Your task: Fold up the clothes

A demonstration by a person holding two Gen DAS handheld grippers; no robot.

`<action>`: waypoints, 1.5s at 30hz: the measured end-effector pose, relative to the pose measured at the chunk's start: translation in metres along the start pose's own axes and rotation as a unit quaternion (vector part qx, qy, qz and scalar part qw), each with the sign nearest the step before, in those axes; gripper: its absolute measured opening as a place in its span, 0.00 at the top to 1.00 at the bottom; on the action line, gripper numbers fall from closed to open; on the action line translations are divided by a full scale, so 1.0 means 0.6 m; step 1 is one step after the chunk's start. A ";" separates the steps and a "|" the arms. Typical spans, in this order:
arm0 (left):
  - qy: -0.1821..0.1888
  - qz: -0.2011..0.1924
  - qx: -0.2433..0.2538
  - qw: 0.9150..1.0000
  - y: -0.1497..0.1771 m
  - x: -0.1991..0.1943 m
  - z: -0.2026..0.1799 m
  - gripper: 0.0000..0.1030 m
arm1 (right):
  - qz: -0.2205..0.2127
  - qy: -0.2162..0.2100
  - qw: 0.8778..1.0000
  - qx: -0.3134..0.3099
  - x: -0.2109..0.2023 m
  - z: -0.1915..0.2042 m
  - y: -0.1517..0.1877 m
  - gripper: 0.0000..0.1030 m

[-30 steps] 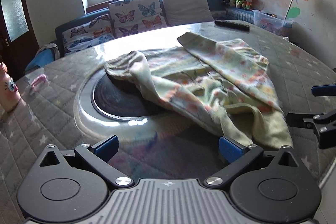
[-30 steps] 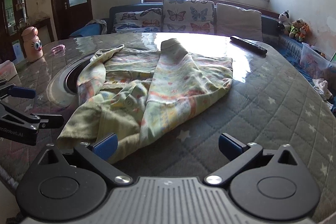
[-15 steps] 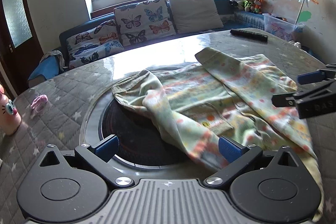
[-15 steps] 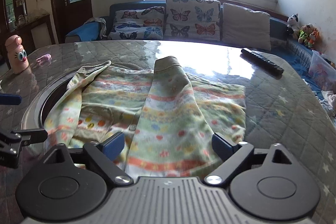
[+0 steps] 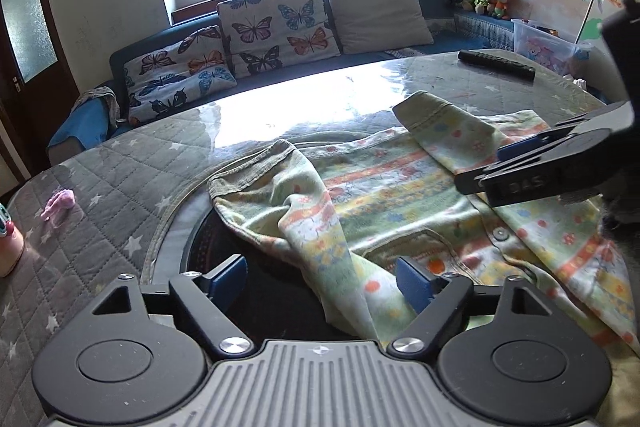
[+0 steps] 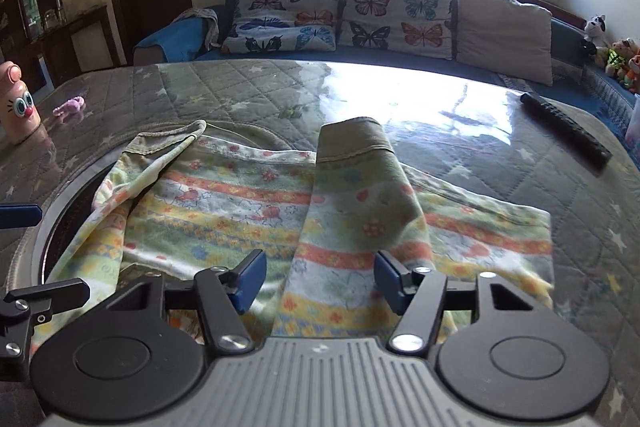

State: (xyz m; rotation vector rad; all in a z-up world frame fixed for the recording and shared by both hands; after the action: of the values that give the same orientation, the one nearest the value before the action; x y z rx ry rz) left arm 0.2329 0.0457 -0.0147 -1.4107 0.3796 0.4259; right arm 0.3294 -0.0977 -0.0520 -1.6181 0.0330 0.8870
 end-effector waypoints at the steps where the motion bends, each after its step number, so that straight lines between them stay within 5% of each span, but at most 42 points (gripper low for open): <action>1: 0.000 0.001 -0.001 1.000 -0.001 0.005 0.001 0.24 | 0.003 0.001 1.000 -0.002 0.007 0.001 0.001 0.49; 5: 0.001 0.003 -0.006 1.000 -0.006 0.022 0.005 0.27 | 0.004 0.014 1.000 -0.026 0.021 0.006 0.002 0.58; 13: 0.005 0.017 -0.013 1.000 0.004 0.043 0.009 0.53 | -0.018 0.007 1.000 -0.012 -0.008 -0.003 -0.012 0.98; 21: 0.004 0.020 -0.009 1.000 0.010 0.047 0.006 0.68 | -0.049 0.037 0.998 0.018 -0.056 -0.049 -0.013 0.99; 31: -0.004 0.018 -0.015 1.000 0.012 0.046 0.009 0.73 | -0.092 0.103 0.988 0.071 -0.160 -0.140 0.000 0.99; 37: -0.008 0.014 -0.013 1.000 0.014 0.041 0.008 0.77 | -0.102 0.188 0.967 0.141 -0.266 -0.227 0.069 0.99; 45: -0.014 0.015 -0.007 1.000 0.020 0.037 0.010 0.80 | -0.051 0.255 0.944 0.203 -0.344 -0.280 0.195 0.95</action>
State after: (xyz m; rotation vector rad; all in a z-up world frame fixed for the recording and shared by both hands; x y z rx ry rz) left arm 0.2464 0.0540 -0.0354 -1.4130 0.3769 0.4730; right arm 0.2142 -0.3642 -0.0392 -1.4013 0.4616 0.3293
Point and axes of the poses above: each gripper's, at about its wrist camera, not at the fingertips, and x roughly the way its jaws point, z to its left, y to its underside, the point moved 6 cm from there along x, roughly the way its jaws point, and after that the axes turned 13 degrees about -z, right-handed, at the moved point
